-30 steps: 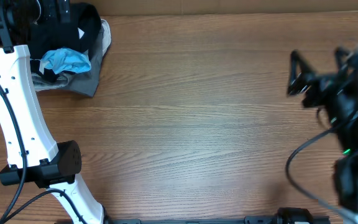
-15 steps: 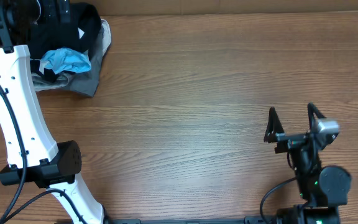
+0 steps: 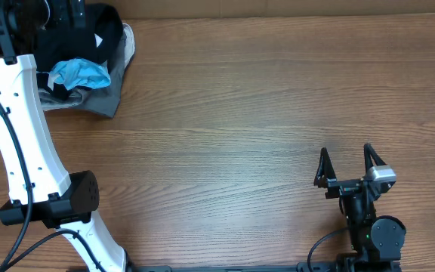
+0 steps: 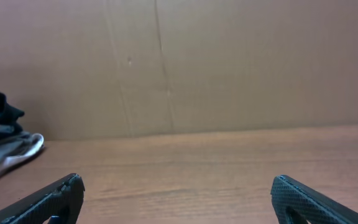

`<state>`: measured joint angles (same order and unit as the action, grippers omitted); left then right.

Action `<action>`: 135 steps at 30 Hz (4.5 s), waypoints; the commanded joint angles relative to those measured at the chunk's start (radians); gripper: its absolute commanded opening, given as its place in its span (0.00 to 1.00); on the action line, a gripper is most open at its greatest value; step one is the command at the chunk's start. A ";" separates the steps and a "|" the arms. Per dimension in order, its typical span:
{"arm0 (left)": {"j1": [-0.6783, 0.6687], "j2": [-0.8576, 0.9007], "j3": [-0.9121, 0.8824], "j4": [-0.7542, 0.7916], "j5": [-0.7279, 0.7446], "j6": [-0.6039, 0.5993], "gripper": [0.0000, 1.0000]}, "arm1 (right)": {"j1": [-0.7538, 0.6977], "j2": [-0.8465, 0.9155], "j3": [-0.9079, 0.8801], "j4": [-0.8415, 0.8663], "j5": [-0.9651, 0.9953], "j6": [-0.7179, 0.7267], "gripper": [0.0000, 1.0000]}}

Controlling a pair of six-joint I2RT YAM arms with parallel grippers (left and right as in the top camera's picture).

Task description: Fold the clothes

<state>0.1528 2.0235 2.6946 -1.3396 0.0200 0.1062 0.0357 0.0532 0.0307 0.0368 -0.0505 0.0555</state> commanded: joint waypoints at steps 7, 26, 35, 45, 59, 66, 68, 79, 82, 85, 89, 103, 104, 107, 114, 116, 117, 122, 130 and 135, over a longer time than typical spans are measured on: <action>0.004 0.002 0.004 0.003 0.006 -0.010 1.00 | 0.009 -0.051 -0.023 -0.121 0.016 0.000 1.00; 0.004 0.002 0.004 0.003 0.006 -0.010 1.00 | 0.009 -0.050 -0.023 -0.118 0.008 0.000 1.00; 0.004 0.002 0.004 0.003 0.006 -0.010 1.00 | 0.009 -0.050 -0.023 -0.118 0.008 0.000 1.00; -0.004 -0.013 0.004 0.003 0.006 -0.010 1.00 | 0.009 -0.050 -0.023 -0.118 0.008 0.000 1.00; -0.286 -0.456 -0.648 0.172 -0.071 0.035 1.00 | 0.009 -0.050 -0.023 -0.118 0.008 0.000 1.00; -0.381 -0.647 -1.149 0.632 0.023 0.035 1.00 | 0.009 -0.050 -0.023 -0.118 0.008 0.000 1.00; -0.391 -0.706 -1.273 0.748 0.034 0.035 1.00 | 0.009 -0.050 -0.023 -0.118 0.008 0.000 1.00; -0.340 -1.192 -1.960 1.251 0.032 0.035 1.00 | 0.009 -0.050 -0.023 -0.118 0.008 0.000 1.00; -0.321 -1.332 -2.136 1.369 0.032 0.034 1.00 | 0.009 -0.050 -0.023 -0.118 0.008 0.000 1.00; -0.307 -1.460 -2.280 1.442 0.028 0.017 1.00 | 0.009 -0.050 -0.023 -0.118 0.008 0.000 1.00; -0.294 -1.602 -2.419 1.472 0.021 -0.022 1.00 | 0.009 -0.050 -0.023 -0.118 0.008 0.000 1.00; -0.238 -1.971 -2.676 1.479 -0.008 -0.123 1.00 | 0.009 -0.050 -0.023 -0.118 0.008 0.000 1.00; -0.233 -1.986 -2.689 1.478 -0.008 -0.138 1.00 | 0.009 -0.050 -0.023 -0.118 0.008 0.000 1.00; -0.219 -2.017 -2.690 1.428 -0.001 -0.156 1.00 | 0.009 -0.050 -0.023 -0.118 0.008 0.000 1.00; -0.170 -2.021 -2.690 1.286 0.000 -0.200 1.00 | 0.009 -0.050 -0.023 -0.118 0.008 0.000 1.00; -0.152 -2.020 -2.689 1.261 0.002 -0.221 1.00 | 0.009 -0.050 -0.023 -0.118 0.008 0.000 1.00; -0.146 -2.021 -2.689 1.261 0.003 -0.227 1.00 | 0.009 -0.050 -0.023 -0.118 0.008 0.000 1.00; -0.129 -2.020 -2.689 1.262 -0.001 -0.226 1.00 | 0.009 -0.050 -0.023 -0.118 0.008 0.000 1.00; -0.129 -2.019 -2.689 1.262 -0.001 -0.226 1.00 | 0.009 -0.050 -0.023 -0.118 0.008 0.000 1.00; -0.129 -2.019 -2.689 1.262 -0.001 -0.226 1.00 | 0.009 -0.050 -0.023 -0.118 0.008 0.000 1.00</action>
<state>0.0158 0.0151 0.0082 -0.0757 0.0250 -0.1032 0.0399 0.0147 0.0185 -0.0887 -0.0448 0.0555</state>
